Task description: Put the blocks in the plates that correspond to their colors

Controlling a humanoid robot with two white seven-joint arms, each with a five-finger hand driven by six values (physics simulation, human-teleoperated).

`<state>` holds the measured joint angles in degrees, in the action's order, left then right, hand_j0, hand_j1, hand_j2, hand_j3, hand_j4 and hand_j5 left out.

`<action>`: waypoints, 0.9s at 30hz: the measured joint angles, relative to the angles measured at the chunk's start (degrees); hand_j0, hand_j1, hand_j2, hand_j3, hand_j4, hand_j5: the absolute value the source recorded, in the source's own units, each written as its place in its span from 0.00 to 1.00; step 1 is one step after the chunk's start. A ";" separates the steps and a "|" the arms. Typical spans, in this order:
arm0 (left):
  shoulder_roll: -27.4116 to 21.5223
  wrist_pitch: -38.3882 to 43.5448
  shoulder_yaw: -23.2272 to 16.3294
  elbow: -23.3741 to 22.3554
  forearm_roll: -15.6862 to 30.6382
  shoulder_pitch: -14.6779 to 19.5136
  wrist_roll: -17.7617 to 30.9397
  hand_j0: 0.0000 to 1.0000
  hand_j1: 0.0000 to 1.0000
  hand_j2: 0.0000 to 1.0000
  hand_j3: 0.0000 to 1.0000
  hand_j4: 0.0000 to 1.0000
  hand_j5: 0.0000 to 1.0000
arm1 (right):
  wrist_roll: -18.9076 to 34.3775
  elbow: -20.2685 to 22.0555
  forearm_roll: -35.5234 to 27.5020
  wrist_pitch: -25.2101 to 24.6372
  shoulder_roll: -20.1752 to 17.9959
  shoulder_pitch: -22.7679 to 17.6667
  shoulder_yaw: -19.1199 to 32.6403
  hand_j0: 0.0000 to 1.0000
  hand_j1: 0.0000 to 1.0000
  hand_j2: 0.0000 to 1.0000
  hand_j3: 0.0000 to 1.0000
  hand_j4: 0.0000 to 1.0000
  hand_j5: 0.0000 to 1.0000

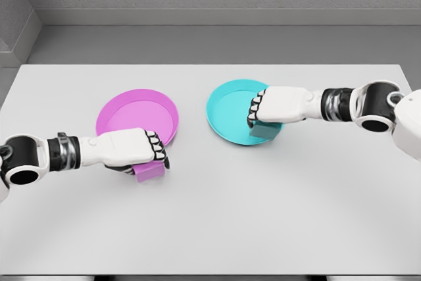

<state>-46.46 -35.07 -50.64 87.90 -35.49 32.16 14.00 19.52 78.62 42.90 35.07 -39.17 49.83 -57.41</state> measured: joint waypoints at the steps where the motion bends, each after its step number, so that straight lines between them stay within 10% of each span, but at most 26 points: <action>1: 0.00 0.02 0.03 -0.30 0.02 0.44 -0.04 0.66 0.66 0.66 0.66 0.66 0.66 | 0.03 -0.56 0.10 0.03 0.31 0.35 0.01 0.61 0.61 0.61 0.61 0.61 0.61; 13: 0.49 0.00 0.11 -5.35 0.31 3.52 0.00 0.66 0.66 0.66 0.66 0.66 0.66 | 0.03 -8.95 0.52 0.02 6.53 3.96 -0.03 0.62 0.62 0.62 0.62 0.62 0.62; 15: 0.55 0.01 0.13 -6.37 0.35 4.31 0.00 0.66 0.66 0.66 0.66 0.66 0.66 | 0.02 -10.51 0.53 0.01 7.30 4.31 -0.03 0.70 0.70 0.70 0.70 0.70 0.70; 17: 0.58 0.01 0.17 -7.58 0.38 5.10 0.00 0.66 0.66 0.66 0.66 0.66 0.66 | 0.01 -12.07 0.54 0.02 8.04 4.40 0.10 0.98 0.98 0.98 0.98 0.98 0.98; 27: 0.85 0.00 1.06 -14.49 1.21 7.74 0.00 0.66 0.66 0.66 0.66 0.66 0.66 | -0.11 -14.60 -0.08 0.03 8.12 2.90 3.08 1.00 1.00 1.00 1.00 1.00 1.00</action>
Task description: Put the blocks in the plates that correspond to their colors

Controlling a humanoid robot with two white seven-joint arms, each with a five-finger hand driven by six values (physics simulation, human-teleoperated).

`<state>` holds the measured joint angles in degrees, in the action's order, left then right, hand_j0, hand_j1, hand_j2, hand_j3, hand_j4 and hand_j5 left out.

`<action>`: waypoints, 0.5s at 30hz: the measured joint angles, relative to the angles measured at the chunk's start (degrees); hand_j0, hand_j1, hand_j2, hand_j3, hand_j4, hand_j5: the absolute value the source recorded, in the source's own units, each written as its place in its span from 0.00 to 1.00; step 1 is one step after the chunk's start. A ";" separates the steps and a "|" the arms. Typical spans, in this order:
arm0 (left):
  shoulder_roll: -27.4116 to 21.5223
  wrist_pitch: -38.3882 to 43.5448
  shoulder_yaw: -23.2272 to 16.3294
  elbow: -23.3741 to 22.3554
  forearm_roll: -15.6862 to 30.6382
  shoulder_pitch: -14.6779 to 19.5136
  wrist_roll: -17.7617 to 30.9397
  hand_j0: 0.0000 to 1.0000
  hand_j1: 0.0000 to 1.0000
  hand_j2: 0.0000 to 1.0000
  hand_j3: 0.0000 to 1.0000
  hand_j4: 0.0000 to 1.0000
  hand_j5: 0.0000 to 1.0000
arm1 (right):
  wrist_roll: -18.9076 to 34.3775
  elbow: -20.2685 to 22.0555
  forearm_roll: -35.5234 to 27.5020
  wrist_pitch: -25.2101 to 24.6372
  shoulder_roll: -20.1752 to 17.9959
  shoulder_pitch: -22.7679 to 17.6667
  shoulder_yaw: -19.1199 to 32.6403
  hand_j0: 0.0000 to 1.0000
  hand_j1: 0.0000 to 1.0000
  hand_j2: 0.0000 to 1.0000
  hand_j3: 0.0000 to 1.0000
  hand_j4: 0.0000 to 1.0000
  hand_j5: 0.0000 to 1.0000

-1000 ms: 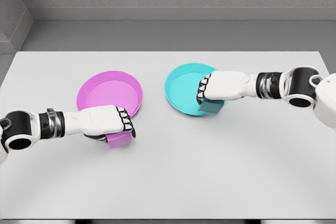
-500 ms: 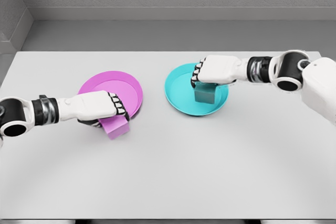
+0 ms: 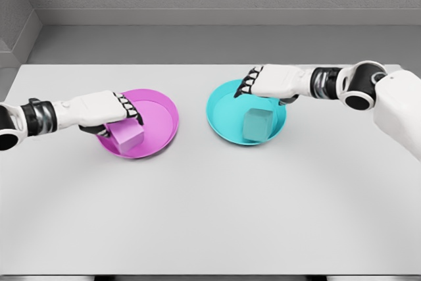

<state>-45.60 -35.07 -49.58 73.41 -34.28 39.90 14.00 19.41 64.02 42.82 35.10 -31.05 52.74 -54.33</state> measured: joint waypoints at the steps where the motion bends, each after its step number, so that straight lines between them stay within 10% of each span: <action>1: 0.06 0.00 0.21 -0.71 0.02 0.44 0.01 0.66 0.66 0.66 0.66 0.66 0.66 | -0.01 0.06 -0.18 0.00 -0.66 -0.26 1.55 1.00 1.00 1.00 1.00 1.00 1.00; 15: 4.81 0.00 1.31 -9.91 0.08 4.83 0.01 0.68 0.68 0.68 0.68 0.68 0.68 | -0.38 5.43 -3.91 0.01 -10.32 -14.50 30.20 1.00 1.00 1.00 1.00 1.00 1.00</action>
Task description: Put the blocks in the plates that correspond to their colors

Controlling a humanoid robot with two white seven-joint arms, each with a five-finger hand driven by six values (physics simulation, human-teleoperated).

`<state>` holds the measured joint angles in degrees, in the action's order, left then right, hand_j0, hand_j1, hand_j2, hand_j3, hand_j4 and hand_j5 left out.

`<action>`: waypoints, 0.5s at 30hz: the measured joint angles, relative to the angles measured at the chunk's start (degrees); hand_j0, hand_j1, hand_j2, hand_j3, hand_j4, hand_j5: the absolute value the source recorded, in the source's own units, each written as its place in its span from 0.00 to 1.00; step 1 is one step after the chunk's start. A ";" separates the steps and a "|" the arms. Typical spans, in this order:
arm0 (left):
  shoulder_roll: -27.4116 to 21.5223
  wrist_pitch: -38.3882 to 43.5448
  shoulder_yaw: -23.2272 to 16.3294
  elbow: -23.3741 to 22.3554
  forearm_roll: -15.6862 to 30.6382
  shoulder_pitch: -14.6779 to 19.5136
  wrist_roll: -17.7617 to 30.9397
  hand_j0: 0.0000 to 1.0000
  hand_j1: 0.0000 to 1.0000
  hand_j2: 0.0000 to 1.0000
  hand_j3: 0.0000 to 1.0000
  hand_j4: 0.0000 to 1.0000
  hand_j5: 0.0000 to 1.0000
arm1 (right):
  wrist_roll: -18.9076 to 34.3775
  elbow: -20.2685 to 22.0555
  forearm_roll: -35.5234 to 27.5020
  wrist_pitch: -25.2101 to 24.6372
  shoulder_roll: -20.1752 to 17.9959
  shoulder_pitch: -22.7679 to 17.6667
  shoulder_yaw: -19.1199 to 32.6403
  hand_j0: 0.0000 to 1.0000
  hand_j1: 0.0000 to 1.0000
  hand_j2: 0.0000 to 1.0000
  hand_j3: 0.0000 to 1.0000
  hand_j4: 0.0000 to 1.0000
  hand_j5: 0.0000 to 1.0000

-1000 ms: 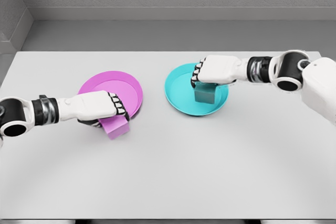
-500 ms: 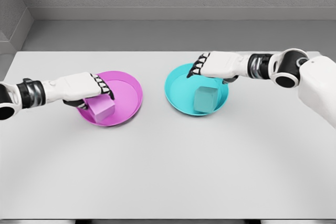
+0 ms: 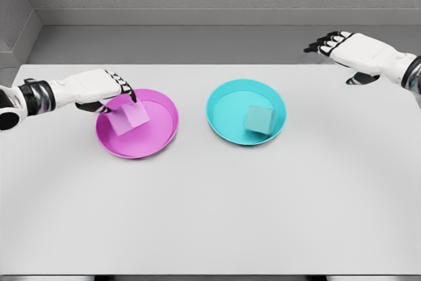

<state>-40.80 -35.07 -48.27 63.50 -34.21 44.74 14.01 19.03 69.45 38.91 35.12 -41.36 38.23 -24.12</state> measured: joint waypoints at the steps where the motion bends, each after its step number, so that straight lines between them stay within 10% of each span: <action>1: 0.39 0.00 0.05 -0.43 -0.02 0.09 0.01 0.72 0.72 0.72 0.72 0.72 0.72 | 0.00 0.51 -0.41 0.01 -0.32 -1.67 1.59 1.00 1.00 1.00 1.00 1.00 1.00; 3: 1.22 -0.01 0.18 -1.34 -0.04 0.09 -0.06 1.00 1.00 1.00 1.00 1.00 1.00 | -0.03 2.09 -1.37 0.00 -0.99 -4.66 4.31 1.00 1.00 1.00 1.00 1.00 1.00; 15: -1.97 0.00 1.15 -2.30 6.30 -0.09 -0.48 1.00 1.00 1.00 1.00 1.00 1.00 | -0.09 13.54 -6.39 0.00 -2.66 -22.94 17.22 1.00 1.00 1.00 1.00 1.00 1.00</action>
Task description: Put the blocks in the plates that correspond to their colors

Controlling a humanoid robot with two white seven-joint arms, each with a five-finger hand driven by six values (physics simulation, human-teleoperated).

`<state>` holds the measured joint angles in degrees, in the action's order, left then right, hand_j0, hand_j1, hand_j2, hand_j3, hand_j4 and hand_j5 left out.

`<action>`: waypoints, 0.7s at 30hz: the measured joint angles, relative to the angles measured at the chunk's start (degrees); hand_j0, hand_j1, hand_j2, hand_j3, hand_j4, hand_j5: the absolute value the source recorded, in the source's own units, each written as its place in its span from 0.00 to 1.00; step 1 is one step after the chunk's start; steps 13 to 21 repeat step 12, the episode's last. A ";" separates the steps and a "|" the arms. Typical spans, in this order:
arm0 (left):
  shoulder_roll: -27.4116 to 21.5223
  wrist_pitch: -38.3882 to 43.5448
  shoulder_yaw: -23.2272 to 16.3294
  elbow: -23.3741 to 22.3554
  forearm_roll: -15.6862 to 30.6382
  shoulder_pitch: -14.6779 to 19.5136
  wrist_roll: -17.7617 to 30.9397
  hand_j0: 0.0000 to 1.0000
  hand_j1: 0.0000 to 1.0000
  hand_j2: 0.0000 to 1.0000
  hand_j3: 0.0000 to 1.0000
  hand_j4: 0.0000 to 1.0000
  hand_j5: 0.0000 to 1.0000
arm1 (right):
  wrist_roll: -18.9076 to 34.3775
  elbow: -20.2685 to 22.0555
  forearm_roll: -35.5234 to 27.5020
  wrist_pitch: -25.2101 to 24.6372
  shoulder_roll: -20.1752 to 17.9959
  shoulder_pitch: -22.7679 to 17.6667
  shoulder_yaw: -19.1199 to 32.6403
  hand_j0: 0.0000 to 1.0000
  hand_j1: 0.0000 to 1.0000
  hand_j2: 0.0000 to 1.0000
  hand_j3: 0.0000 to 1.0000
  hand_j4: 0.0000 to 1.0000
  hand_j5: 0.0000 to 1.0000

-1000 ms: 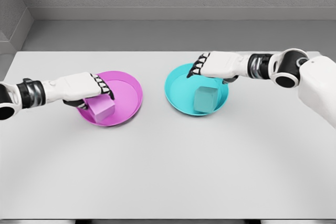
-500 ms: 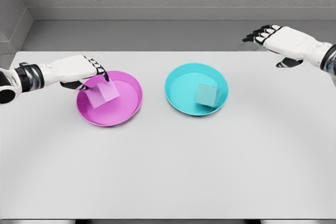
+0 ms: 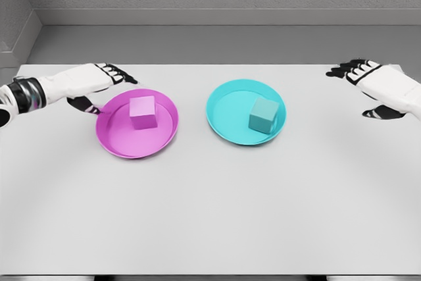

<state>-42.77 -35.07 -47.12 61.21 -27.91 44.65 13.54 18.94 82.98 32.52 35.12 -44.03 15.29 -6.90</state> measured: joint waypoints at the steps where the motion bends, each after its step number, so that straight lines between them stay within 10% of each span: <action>1: -1.16 0.00 0.36 0.04 0.75 -0.09 -0.01 1.00 1.00 1.00 1.00 1.00 1.00 | 0.00 0.43 -0.15 0.00 0.11 -1.14 0.52 1.00 1.00 1.00 1.00 1.00 1.00; 9: -11.10 0.00 2.04 0.24 4.59 -1.58 0.02 1.00 1.00 1.00 1.00 1.00 1.00 | 0.19 2.16 -0.53 -0.02 2.48 -4.75 4.36 1.00 1.00 1.00 1.00 1.00 1.00; 21: -12.24 0.00 2.16 0.18 4.89 -1.58 0.04 1.00 1.00 1.00 1.00 1.00 1.00 | 0.28 2.17 -0.49 -0.02 2.75 -4.75 4.62 1.00 1.00 1.00 1.00 1.00 1.00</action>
